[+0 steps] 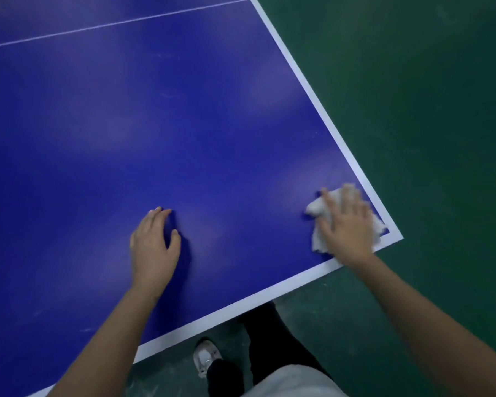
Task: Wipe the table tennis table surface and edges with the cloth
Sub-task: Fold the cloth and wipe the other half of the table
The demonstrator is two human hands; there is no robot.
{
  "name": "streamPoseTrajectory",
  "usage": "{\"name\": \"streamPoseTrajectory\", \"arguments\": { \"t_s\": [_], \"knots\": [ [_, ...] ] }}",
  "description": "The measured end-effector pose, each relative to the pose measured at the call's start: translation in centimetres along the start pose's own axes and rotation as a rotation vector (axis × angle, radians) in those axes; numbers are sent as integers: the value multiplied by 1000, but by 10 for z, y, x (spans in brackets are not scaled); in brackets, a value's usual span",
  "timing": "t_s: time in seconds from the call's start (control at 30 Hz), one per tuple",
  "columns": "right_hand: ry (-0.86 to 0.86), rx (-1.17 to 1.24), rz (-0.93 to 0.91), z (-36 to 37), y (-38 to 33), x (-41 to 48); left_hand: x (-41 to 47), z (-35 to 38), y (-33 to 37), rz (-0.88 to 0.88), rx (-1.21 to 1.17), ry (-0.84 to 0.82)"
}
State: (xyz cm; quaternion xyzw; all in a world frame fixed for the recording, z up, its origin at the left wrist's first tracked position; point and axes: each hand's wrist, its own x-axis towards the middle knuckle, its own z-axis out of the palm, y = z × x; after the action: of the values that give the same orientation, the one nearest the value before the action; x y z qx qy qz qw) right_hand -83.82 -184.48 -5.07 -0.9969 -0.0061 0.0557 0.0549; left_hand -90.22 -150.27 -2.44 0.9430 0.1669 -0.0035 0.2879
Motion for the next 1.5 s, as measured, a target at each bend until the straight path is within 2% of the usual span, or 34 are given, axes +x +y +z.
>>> {"name": "streamPoseTrajectory", "arguments": {
  "t_s": [0.07, 0.17, 0.23, 0.4, 0.47, 0.53, 0.6, 0.77, 0.83, 0.87, 0.9, 1.03, 1.07, 1.13, 1.2, 1.23, 1.3, 1.4, 1.43, 1.47, 1.5],
  "knots": [
    [-15, 7, 218, -8, 33, 1, -3, 0, -3, 13, 10, -15],
    [-24, -9, 254, -1, 8, -20, -11, 0, -2, 13, -44, 2],
    [-28, -9, 122, 10, -45, -40, -14, -2, -1, 27, -56, 15],
    [-82, 14, -451, 25, -180, -70, -15, -7, -5, 57, -76, 87],
    [-119, -13, -636, 23, -188, -58, -11, -7, -4, 45, -108, 112],
    [-126, 12, -679, 20, -166, -27, -2, -3, -1, 36, -89, 105],
    [-96, 25, -519, 11, -130, 23, 13, 1, 3, 13, -30, 79],
    [-37, 34, 127, -16, -43, 157, 58, 12, 8, -48, 106, 91],
    [-9, 19, 202, -16, -60, 184, 81, 12, 4, -84, 137, 127],
    [1, 1, 144, -11, -82, 188, 95, 11, 1, -104, 145, 147],
    [10, -15, 9, -5, -110, 185, 110, 9, -5, -127, 153, 167],
    [4, 47, -834, 19, -208, 116, 172, -6, -31, -270, 215, 252],
    [-34, 47, -967, 17, -215, 104, 186, -9, -36, -315, 216, 263],
    [-136, 162, -1025, 15, -207, 115, 199, -11, -43, -381, 220, 255],
    [-166, 262, -875, 4, -192, 170, 206, -9, -47, -407, 255, 247],
    [-115, 243, -771, -2, -187, 203, 207, -8, -48, -406, 282, 249],
    [-44, 159, -505, -14, -169, 276, 207, -5, -49, -407, 315, 247],
    [-36, 115, -52, -38, -142, 361, 208, -4, -52, -423, 298, 262],
    [11, 105, 22, -34, -148, 370, 208, -3, -53, -420, 298, 266],
    [39, 90, 15, -30, -158, 364, 208, -2, -54, -406, 304, 257],
    [22, 46, -76, -22, -169, 357, 208, -2, -57, -386, 305, 242]
  ]
}}
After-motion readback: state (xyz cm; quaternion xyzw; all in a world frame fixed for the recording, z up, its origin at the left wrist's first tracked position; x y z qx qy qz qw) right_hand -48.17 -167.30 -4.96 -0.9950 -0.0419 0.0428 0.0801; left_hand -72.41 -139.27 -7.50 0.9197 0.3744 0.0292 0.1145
